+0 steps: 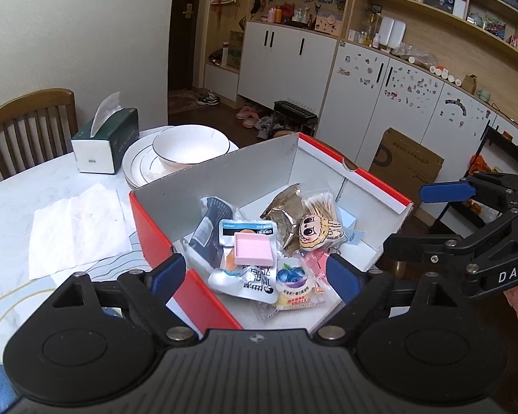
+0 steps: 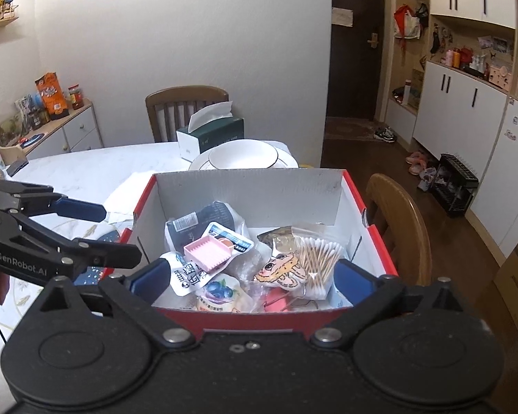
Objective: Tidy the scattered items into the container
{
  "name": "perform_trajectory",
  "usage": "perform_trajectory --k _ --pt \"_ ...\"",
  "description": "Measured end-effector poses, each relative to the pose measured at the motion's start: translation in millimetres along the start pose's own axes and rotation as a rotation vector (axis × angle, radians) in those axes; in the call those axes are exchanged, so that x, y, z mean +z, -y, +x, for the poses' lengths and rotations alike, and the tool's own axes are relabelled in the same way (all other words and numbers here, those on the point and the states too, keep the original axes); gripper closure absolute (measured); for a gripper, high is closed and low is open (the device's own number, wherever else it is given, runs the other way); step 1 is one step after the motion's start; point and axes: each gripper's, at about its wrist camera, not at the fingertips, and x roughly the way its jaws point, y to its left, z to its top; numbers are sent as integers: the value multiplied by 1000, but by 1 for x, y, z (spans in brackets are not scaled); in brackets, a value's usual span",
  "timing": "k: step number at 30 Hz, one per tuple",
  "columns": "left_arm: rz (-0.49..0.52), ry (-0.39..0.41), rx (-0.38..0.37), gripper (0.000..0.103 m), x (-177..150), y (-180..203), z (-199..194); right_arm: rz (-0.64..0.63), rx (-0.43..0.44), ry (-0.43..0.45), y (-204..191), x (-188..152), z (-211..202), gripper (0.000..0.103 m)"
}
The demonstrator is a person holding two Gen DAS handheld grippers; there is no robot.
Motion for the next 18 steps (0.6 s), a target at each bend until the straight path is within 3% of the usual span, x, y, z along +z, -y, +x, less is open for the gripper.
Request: perform_trajectory --k 4,18 --pt "4 10 -4 5 -3 0 -5 32 -13 30 -6 -4 -9 1" --pt "57 70 15 3 -15 6 -46 85 -58 101 -33 -14 -36 1"
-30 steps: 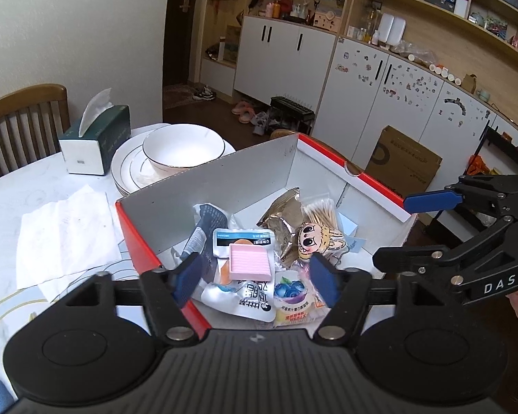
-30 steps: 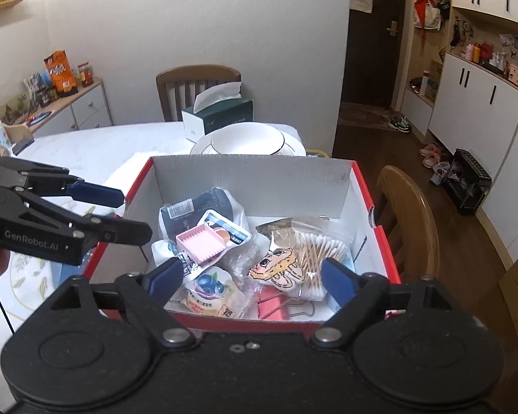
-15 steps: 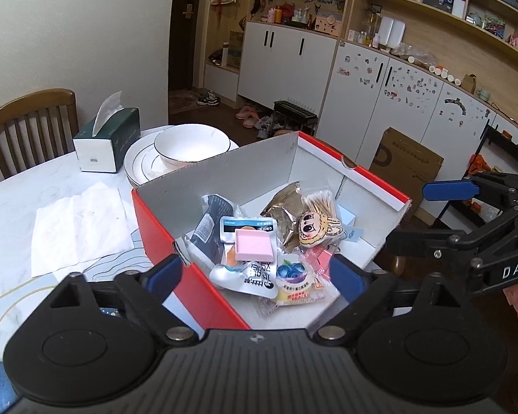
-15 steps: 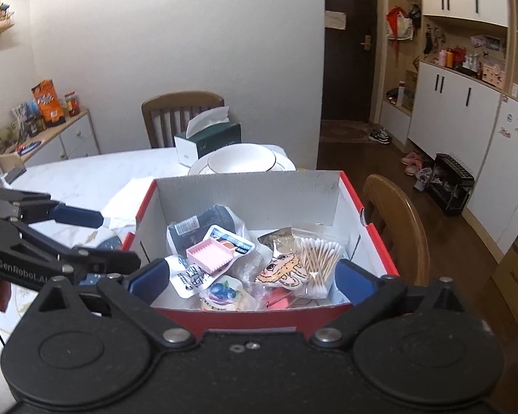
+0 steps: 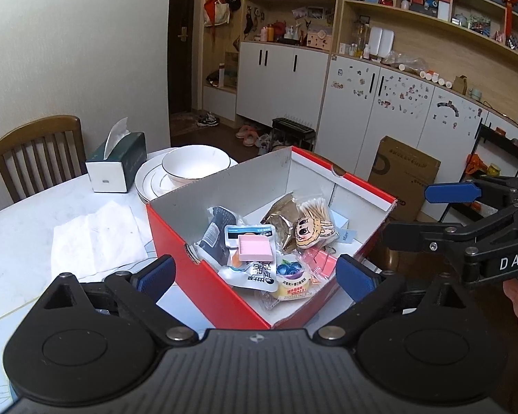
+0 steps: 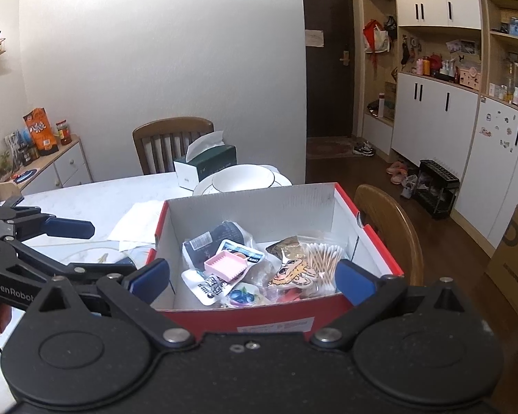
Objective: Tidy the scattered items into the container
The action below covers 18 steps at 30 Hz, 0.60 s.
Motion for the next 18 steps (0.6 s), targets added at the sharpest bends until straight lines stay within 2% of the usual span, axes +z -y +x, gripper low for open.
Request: perform_trajectory --k 18 --pt "-10 -47 -18 3 -11 -4 -5 46 -37 -20 -12 -7 -6 1"
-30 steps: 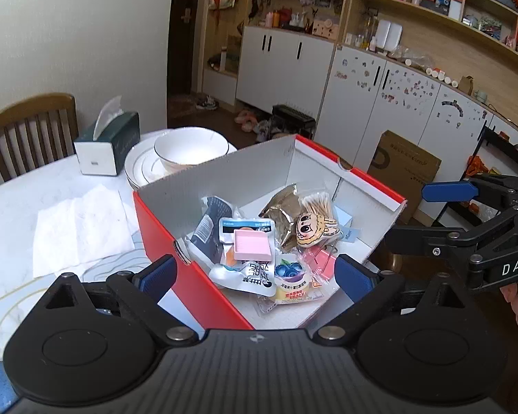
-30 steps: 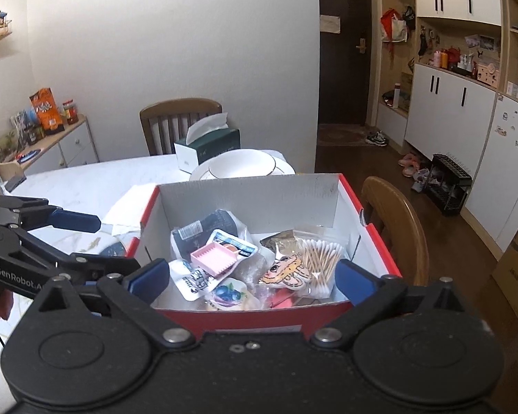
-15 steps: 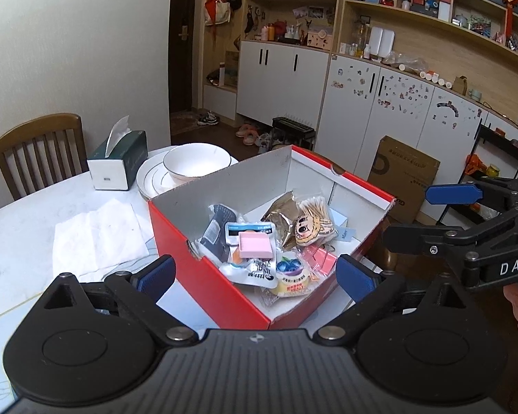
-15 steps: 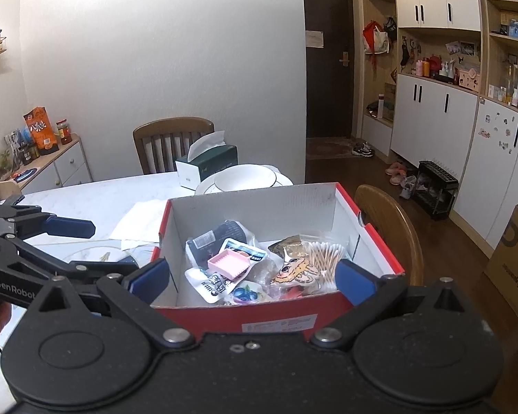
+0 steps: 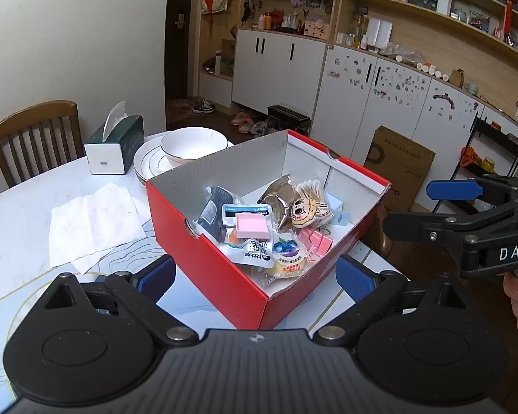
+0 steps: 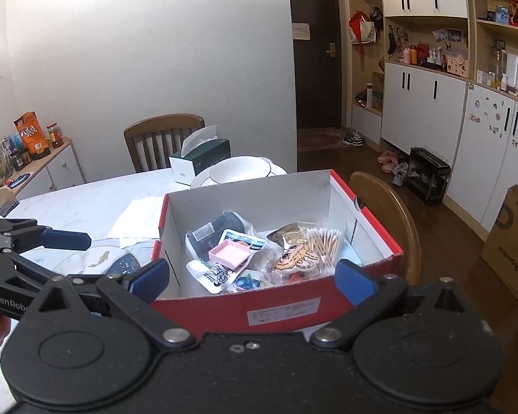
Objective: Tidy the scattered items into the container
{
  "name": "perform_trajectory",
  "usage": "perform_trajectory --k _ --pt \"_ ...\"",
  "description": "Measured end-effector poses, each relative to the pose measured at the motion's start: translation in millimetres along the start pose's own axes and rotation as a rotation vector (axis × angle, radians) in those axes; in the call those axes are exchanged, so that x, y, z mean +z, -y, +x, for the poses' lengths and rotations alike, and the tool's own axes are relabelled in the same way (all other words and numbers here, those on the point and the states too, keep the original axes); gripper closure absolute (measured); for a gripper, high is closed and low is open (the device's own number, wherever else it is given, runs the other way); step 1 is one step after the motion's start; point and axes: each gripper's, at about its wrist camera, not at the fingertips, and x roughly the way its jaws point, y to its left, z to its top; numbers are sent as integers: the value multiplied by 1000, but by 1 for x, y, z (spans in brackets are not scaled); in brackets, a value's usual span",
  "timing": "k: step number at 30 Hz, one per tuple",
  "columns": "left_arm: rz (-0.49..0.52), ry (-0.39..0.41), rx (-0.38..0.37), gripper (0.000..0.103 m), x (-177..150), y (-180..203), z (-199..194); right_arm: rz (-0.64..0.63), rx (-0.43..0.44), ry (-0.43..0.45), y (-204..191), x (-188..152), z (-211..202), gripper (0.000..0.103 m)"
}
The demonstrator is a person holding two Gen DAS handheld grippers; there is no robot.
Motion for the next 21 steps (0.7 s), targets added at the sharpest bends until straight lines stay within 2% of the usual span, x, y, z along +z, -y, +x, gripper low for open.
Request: perform_trajectory --k 21 --pt "15 5 0 3 2 -1 -3 34 -21 11 1 2 -2 1"
